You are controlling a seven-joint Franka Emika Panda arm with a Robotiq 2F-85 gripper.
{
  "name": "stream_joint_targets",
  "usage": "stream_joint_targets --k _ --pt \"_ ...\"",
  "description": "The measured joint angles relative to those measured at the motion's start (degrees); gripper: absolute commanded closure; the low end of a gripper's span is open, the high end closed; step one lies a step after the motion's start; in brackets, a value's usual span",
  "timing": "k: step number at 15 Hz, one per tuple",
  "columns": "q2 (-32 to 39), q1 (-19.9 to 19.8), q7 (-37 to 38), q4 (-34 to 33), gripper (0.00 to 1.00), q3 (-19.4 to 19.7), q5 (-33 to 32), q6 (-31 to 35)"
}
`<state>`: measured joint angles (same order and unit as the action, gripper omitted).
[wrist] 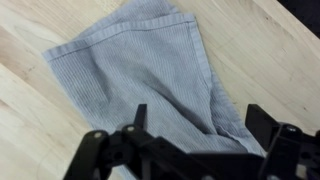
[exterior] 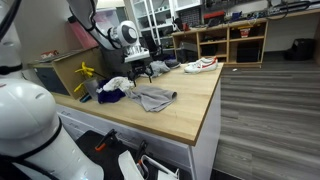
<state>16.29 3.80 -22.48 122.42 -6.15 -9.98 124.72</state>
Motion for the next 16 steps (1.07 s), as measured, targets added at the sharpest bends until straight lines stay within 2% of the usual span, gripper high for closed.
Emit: stream_joint_targets --k 6,10,12,16 --pt "-1.1 -1.2 -3.1 5.1 0.0 0.1 -2.5 1.6" --pt "-4.6 -2.1 -4.5 11.3 0.0 0.1 -2.2 11.5" --pt "-6.7 -2.8 -5.1 14.2 0.0 0.1 0.7 16.5" --pt "-8.8 -3.3 -5.7 15.9 0.0 0.0 2.6 18.0"
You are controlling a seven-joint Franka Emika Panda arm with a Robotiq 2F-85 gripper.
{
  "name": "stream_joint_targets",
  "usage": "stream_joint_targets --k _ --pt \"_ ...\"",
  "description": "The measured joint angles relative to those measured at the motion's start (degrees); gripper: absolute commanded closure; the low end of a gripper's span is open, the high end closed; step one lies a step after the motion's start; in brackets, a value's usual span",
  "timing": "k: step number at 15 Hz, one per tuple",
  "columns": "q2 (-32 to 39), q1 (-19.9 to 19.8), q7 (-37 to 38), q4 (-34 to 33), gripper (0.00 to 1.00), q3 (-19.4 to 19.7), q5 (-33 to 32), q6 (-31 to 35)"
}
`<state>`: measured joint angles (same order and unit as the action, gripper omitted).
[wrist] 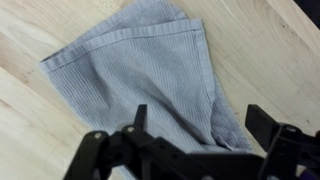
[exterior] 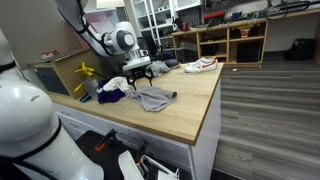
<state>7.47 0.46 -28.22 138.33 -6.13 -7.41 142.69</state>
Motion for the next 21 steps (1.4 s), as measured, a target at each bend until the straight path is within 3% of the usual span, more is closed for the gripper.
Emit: stream_joint_targets --k 5,11,16,21 --pt "0.3 0.1 0.1 0.2 0.0 0.0 -1.1 1.2" --pt "0.5 -0.1 -0.2 4.2 0.0 0.0 -1.1 16.6" --pt "0.0 -0.8 -4.1 8.1 0.0 -1.5 4.0 23.2" --pt "-1.3 -1.8 -9.8 10.5 0.0 -4.2 12.5 24.3"
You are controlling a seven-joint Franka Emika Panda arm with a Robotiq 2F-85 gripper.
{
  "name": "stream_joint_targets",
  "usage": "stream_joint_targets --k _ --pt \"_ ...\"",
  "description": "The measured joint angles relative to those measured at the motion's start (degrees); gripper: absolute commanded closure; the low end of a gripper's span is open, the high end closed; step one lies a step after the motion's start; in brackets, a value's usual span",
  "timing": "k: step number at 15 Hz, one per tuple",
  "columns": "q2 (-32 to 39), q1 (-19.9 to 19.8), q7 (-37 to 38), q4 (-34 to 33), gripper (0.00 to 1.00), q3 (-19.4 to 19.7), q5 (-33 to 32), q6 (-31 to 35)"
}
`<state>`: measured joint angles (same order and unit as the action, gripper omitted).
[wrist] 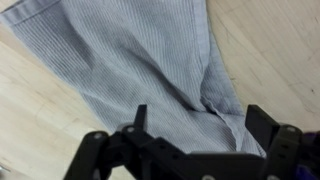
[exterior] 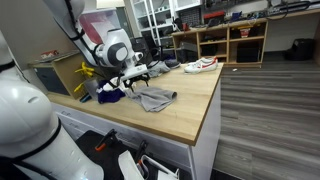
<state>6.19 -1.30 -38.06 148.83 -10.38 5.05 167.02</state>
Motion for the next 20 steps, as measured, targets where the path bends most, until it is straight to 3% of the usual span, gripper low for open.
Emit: stream_joint_targets --k 10,20 --pt "-2.1 -0.7 -6.6 3.8 0.0 0.4 7.2 0.0" --pt "-1.9 -0.7 -6.8 6.2 0.0 0.9 7.6 1.3"
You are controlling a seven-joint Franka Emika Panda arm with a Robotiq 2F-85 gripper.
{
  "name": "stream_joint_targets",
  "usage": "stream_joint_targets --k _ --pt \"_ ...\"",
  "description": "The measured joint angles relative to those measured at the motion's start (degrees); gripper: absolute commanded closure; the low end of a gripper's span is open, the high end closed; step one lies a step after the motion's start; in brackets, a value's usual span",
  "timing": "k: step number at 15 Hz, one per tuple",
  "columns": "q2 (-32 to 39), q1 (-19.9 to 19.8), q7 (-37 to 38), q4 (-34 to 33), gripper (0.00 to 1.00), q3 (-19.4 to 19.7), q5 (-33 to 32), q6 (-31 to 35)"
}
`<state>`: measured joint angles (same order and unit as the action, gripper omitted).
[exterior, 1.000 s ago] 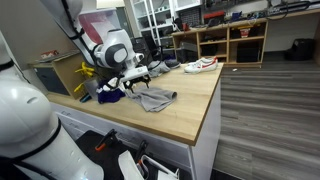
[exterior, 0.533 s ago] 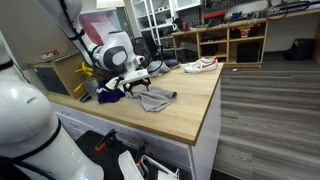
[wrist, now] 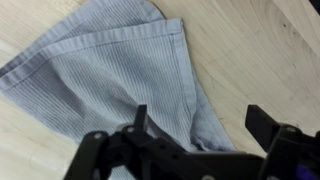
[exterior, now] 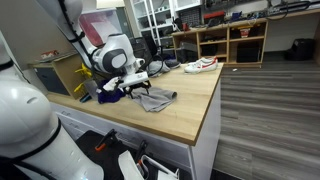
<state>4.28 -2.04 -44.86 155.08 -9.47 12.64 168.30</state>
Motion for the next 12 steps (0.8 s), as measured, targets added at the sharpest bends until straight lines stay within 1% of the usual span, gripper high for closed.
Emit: stream_joint_targets --k 5,9,12 --pt "0.1 0.0 0.0 1.6 0.0 2.0 -1.6 0.0" --pt "0.4 -0.4 0.3 3.0 0.0 5.1 -6.1 0.0" --pt "1.0 -0.8 0.4 3.7 0.0 6.5 -8.7 0.0"
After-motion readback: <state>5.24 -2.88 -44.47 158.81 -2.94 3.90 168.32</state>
